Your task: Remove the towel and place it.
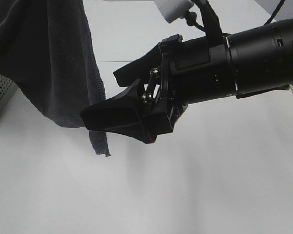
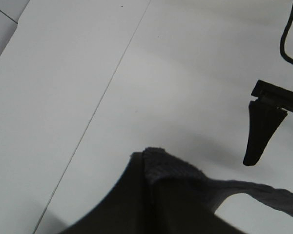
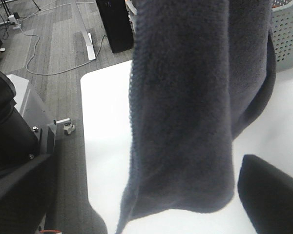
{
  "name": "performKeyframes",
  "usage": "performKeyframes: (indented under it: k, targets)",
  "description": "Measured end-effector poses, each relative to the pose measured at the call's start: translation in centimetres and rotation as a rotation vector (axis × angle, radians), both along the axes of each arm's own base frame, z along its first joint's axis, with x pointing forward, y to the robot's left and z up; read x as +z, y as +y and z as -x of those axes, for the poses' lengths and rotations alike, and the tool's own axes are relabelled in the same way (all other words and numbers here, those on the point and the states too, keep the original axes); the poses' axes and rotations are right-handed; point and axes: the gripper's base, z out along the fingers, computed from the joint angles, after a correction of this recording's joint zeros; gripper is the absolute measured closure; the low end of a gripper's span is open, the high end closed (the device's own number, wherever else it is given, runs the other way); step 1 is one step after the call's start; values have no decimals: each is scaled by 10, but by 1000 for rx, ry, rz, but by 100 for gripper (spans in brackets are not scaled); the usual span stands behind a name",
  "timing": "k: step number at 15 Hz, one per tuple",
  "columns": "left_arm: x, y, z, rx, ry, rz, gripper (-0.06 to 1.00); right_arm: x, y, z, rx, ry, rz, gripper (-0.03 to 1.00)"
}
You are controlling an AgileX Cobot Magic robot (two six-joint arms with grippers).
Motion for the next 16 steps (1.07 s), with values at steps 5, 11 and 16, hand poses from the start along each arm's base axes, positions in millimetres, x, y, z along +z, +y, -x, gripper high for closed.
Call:
performKeyframes:
  k: [5, 11, 16]
  targets:
    - [0, -9, -6, 10, 2, 82, 94, -15, 6, -5, 10, 65, 7, 0]
    - [-2, -11, -8, 19, 17, 103, 94, -20, 2, -21, -176, 43, 52, 2]
    - [-1, -11, -8, 19, 12, 108, 94, -34, 3, -28, -205, 69, 95, 45]
